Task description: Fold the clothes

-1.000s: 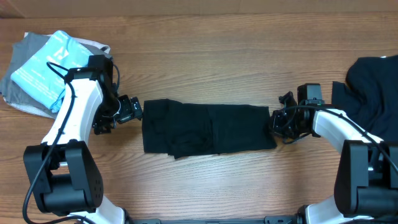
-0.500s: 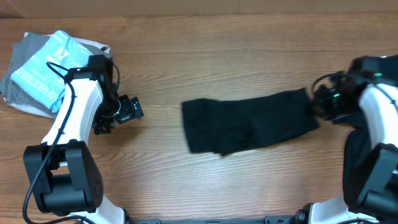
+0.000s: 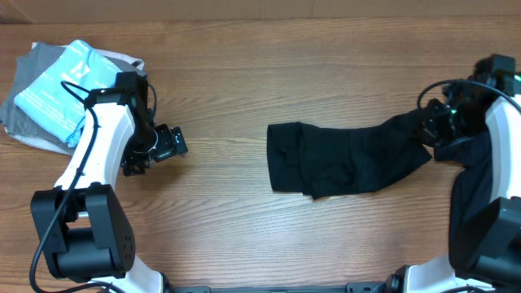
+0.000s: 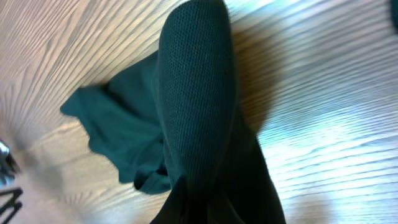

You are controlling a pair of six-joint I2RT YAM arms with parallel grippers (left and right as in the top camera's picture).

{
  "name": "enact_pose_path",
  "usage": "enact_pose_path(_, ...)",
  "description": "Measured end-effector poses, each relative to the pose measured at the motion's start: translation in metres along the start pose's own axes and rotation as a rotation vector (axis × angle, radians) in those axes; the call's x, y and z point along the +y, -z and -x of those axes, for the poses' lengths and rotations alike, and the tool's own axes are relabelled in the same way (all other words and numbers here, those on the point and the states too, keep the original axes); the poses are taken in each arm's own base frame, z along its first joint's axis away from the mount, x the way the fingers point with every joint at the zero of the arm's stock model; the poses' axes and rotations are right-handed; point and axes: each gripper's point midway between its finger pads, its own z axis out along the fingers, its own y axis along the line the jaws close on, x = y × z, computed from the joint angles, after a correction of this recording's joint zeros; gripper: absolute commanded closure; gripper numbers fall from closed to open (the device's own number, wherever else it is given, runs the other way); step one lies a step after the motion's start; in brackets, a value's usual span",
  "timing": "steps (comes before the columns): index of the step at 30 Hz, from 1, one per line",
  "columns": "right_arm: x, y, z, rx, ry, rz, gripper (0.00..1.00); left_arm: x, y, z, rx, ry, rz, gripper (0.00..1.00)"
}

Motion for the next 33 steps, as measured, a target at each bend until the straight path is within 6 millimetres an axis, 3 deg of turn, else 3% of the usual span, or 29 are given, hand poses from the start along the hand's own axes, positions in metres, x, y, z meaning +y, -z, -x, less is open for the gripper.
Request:
enact_pose_path(9,0.06,-0.016,-0.036,0.084,0.204,-0.011,0.96,0.0,0.0,0.0,0.0,0.0,0.0,0.0)
enact_pose_path(17,0.098,-0.032,-0.067,0.138,0.326,-0.018,0.96,0.0,0.0,0.0,0.0,0.0,0.0,0.0)
enact_pose_path(26,0.133,-0.046,-0.085,0.124,0.399,0.001,0.96,0.0,0.0,0.0,0.0,0.0,0.0,0.0)
enact_pose_path(33,0.161,-0.055,-0.092,0.088,0.471,0.038,0.88,0.0,0.0,0.0,0.0,0.0,0.0,0.0)
